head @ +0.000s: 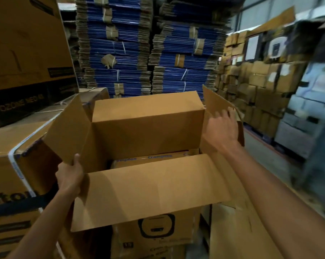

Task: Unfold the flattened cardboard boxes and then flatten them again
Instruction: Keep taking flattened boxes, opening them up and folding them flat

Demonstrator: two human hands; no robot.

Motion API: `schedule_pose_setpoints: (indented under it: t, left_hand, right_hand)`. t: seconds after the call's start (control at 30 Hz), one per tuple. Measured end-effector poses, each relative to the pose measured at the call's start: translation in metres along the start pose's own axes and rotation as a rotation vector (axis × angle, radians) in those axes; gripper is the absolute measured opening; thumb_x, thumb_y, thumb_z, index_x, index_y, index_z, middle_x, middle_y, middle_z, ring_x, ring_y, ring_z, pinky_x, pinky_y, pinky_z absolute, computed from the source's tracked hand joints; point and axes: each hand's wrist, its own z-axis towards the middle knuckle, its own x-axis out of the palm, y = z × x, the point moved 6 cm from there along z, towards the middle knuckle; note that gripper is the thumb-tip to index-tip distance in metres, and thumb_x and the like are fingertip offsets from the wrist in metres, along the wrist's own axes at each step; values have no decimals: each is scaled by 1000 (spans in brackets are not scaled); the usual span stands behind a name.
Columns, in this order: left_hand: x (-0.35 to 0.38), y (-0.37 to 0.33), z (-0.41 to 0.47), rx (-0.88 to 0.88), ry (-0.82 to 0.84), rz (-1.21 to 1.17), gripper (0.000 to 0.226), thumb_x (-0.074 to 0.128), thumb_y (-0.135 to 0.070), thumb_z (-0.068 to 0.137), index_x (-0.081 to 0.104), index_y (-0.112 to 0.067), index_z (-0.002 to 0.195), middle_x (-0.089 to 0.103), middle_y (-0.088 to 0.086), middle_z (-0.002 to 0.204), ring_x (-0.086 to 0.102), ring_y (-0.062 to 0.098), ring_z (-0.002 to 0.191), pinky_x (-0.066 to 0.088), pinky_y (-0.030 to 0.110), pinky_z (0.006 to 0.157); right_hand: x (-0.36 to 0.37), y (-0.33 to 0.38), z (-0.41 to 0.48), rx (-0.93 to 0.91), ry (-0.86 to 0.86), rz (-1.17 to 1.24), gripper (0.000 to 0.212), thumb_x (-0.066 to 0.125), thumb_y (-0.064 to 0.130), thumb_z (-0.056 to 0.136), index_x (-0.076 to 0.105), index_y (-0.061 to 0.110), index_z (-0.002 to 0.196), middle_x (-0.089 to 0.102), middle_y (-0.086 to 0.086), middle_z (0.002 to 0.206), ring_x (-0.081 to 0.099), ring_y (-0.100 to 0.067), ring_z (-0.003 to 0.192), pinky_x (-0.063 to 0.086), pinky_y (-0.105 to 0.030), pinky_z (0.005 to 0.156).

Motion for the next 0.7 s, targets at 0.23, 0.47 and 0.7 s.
schedule_pose_setpoints:
  t: [0.23,0.47,0.7]
  left_hand:
    - [2,7,9,-67,33,1,52,46,-44,106,53,-2,134,60,23,121,58,38,102,43,44,81]
    - [6,4,4,-72,22,-16,46,45,-40,107,56,-1,128,61,18,111,59,36,96,43,43,79]
    - [11,-19,5,-76,-7,-60,47,47,-38,106,52,-3,138,60,16,130,58,34,113,42,39,88]
  right_hand:
    - [64,-69,5,171,167,62,52,49,50,95,58,17,133,54,-12,140,43,-34,132,29,-51,113]
    - [102,-75,-4,214,346,477,60,50,50,101,39,14,148,52,-15,145,51,-37,127,44,-49,105]
    - [0,33,-62,-86,18,775,31,58,28,101,62,20,131,68,-1,125,64,-18,111,54,-38,95]
